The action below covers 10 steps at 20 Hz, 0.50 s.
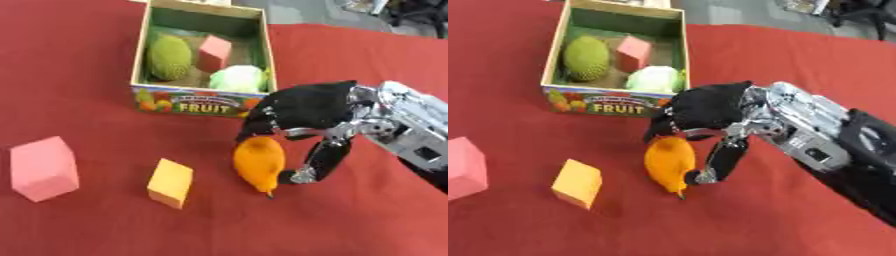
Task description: Pick up objects on the table and place them in the box.
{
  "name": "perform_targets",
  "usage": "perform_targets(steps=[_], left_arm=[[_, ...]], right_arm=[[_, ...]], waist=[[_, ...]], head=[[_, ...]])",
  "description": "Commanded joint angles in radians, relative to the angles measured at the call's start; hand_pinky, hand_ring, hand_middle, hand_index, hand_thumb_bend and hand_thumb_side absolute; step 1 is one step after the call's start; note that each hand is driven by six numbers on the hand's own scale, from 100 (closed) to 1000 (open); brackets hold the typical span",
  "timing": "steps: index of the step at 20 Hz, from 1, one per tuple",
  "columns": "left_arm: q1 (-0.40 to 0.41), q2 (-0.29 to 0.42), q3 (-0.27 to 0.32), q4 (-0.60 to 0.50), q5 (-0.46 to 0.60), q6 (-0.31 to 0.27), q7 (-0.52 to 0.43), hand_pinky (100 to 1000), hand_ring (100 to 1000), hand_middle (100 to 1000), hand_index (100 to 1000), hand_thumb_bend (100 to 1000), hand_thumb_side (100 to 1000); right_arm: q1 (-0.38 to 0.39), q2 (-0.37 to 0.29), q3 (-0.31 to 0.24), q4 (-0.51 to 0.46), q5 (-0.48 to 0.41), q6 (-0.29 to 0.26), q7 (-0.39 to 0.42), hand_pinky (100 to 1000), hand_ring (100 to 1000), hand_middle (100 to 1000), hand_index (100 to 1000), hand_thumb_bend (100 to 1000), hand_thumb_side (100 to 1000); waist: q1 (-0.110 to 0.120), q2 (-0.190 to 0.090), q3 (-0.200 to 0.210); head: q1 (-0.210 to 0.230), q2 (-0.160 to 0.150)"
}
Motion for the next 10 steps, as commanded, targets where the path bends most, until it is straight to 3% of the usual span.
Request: perform_targets(steps=[1, 10], left_arm=[[-0.007, 0.007, 0.001, -0.015, 0.006, -0.001, -0.006, 761, 797, 740, 972, 299, 764], [-0.01, 0.01, 0.001, -0.015, 0.014, -0.003, -0.01, 762, 796, 739, 972, 294, 764]], right_arm=[[-0.017, -0.006, -0.006, 0.017, 0.026, 0.01, -0.003, 881, 869, 815, 924, 328, 327], [-0.056, 0.04, 0.044, 0.119, -0.007, -0.022, 0.027, 872, 853, 769, 892, 268, 332]], waist=[[0.003, -0.008, 0.001], [0.005, -0.007, 0.006]], head=[[-0.004, -0.012], [-0.009, -0.01]])
